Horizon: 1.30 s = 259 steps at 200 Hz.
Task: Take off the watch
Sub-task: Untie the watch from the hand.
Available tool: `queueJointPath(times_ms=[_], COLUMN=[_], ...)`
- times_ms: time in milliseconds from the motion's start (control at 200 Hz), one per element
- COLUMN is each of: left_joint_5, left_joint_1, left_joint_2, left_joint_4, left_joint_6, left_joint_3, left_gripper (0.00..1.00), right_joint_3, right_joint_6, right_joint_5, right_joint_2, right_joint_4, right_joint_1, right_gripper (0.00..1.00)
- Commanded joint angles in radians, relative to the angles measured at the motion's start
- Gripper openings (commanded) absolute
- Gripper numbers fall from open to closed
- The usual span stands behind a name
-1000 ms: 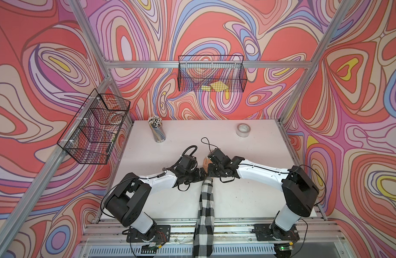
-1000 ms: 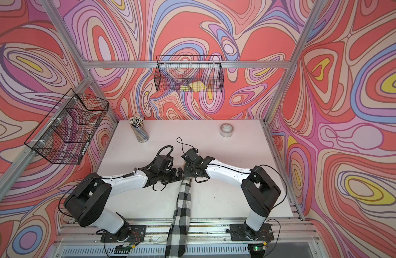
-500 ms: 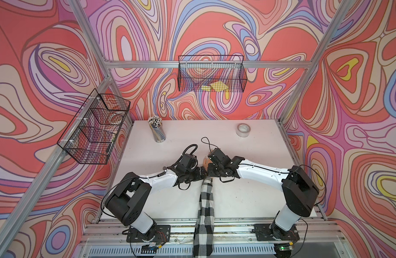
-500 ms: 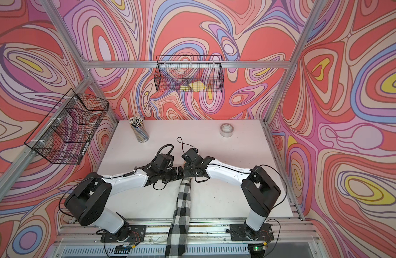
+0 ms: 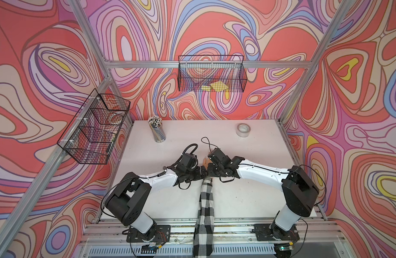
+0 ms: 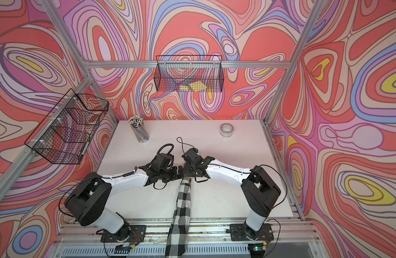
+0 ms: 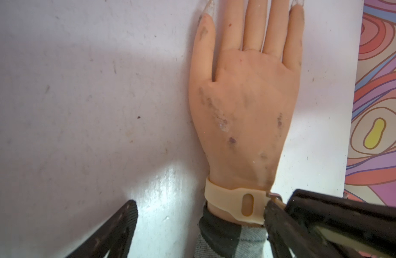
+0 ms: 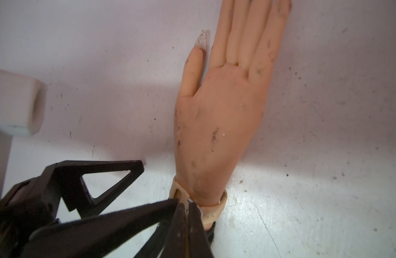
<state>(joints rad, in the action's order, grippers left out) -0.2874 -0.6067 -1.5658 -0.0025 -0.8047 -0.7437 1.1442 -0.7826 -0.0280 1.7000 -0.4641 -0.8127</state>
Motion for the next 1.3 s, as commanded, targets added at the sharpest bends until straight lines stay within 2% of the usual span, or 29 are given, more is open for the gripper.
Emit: queueJointPath(times_ms=[0,335,471,596,981,1082,1292], left_joint_5=[0.019,0.024,0.054,0.075,0.085,0.077,0.064], left_joint_1=[0.005,0.005,0.005,0.007,0.005,0.007,0.005], left_joint_2=[-0.001,-0.024,-0.058,-0.083,-0.135,-0.144,-0.158], left_joint_4=[0.002,0.010,-0.057,-0.122,-0.170,-0.170,-0.163], left_joint_6=[-0.006,-0.005,0.001,0.013,0.014,0.018,0.016], left_joint_3=[0.026,0.037,0.003,-0.018,-0.034,-0.038,-0.039], left_gripper=[0.90,0.90,0.89,0.84,0.75,0.69,0.68], right_joint_3=[-0.015,-0.014,-0.014,-0.033,-0.112,-0.159,-0.252], right_joint_6=[-0.007,-0.008,-0.008,-0.012,-0.026,-0.040,-0.062], right_joint_5=[-0.005,-0.005,-0.005,-0.007,-0.020,-0.021,-0.020], right_joint_2=[-0.007,-0.010,-0.018,-0.037,-0.080,-0.100,-0.070], right_joint_4=[0.012,0.009,0.009,0.008,0.002,0.003,0.029], right_joint_1=[0.000,0.001,0.001,0.012,0.042,0.052,0.054], right_gripper=[0.00,0.00,0.00,0.00,0.00,0.00,0.00])
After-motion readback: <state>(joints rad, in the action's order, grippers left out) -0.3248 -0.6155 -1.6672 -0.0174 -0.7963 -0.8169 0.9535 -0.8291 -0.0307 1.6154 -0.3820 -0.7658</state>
